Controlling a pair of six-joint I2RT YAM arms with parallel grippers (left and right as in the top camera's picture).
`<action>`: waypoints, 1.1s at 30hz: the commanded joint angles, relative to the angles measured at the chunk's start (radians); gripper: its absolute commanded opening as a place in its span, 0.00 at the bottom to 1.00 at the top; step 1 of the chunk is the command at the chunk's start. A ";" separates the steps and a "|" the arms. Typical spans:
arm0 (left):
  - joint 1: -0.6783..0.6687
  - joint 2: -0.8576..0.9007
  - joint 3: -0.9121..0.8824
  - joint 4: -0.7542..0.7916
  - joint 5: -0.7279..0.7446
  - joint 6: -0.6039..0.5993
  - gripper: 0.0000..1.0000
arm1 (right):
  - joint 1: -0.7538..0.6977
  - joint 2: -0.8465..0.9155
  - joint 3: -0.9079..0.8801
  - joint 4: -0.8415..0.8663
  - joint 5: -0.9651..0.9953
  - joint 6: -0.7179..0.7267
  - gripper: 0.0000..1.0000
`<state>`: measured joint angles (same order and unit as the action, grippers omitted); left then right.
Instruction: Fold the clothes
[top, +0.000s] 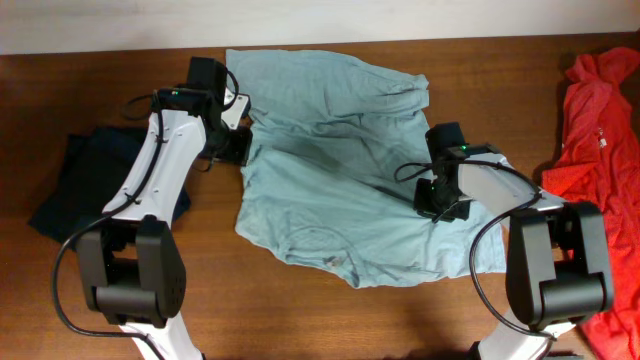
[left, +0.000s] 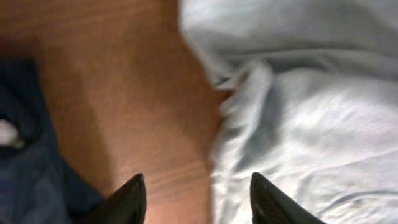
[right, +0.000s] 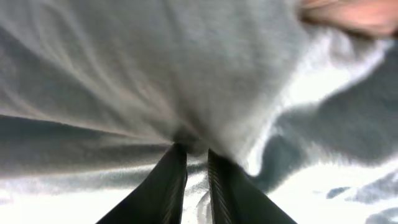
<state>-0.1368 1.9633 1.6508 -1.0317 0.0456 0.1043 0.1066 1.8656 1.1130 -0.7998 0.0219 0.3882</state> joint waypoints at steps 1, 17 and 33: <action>0.014 0.008 -0.005 -0.013 -0.050 -0.003 0.55 | -0.015 0.048 -0.017 -0.014 0.149 0.040 0.18; 0.015 0.008 -0.373 0.333 0.420 0.156 0.54 | -0.068 0.048 -0.017 -0.051 0.170 0.081 0.18; 0.000 0.045 -0.378 0.360 0.382 0.214 0.00 | -0.068 0.048 -0.017 -0.050 0.170 0.081 0.18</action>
<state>-0.1345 1.9846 1.2789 -0.6613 0.4545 0.3183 0.0483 1.8709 1.1156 -0.8490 0.1497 0.4580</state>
